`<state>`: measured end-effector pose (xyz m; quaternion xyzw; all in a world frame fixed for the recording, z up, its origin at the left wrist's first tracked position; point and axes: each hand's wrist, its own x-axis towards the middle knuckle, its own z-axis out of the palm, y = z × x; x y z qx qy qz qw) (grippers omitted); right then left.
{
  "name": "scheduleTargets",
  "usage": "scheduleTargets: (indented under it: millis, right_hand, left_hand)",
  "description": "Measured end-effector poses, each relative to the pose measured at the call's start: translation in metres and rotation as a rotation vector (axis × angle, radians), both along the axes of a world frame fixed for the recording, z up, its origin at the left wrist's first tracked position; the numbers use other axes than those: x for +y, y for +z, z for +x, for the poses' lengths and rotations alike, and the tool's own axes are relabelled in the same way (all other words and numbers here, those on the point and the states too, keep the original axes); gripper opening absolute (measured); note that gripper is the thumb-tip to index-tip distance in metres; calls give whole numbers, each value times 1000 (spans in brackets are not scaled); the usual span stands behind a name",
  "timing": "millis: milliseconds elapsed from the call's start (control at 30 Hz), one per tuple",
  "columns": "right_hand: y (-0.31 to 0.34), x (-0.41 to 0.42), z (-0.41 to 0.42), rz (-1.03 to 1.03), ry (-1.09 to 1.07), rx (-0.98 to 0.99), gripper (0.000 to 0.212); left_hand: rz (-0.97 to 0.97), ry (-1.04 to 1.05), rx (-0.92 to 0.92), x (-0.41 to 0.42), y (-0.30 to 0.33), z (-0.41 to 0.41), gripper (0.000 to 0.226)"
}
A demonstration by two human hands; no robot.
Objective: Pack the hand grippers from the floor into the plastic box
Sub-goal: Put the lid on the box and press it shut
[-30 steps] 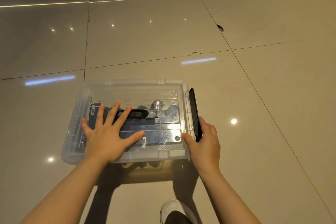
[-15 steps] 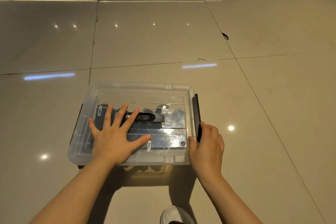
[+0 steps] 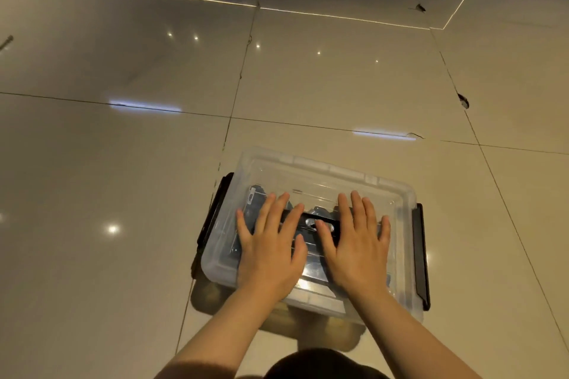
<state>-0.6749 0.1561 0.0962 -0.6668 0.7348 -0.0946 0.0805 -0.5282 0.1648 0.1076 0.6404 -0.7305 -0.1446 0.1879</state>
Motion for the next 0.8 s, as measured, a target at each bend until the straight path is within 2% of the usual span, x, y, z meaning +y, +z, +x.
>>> scheduleTargets:
  millis: [100,167,233,300,333,400,500,567,633,733,800]
  right_hand:
    - [5,-1,1,34,-8,0,89]
    - [7,-1,2,66,0,35,94]
    - [9,-2,1,85,1,54,94]
    - [10,-1,2,94,3,66,94]
    - [9,-1,2,96,5,75,93]
    - [9,-1,2,94,-2,87,93]
    - [10,-1,3,96,-5,87,94]
    - [10,-1,4,93,-6,82,94]
    - [9,-1,3,89,-7,80,94]
    - [8,0,3,81,-2,75,93]
    - [7,0,2,80,0,79,93]
  left_hand:
    - [-110,86,133,3,5,20,46]
    - [-112,249,192,1,4,52,51]
    - [92,402,260,-1,1,87,69]
    - [411,451,416,-5,-2,109,93]
    - [509,443,502,-7,-2,112,101]
    - [544,432,619,-9,1,107,109]
    - [624,547,770,-8,3,104,113]
    - [601,577,755,-7,1,105,111]
    - [459,572,654,-3,4,100,105]
    - [218,507,533,7,10,88,78]
    - [160,506,528,10,11,85,64]
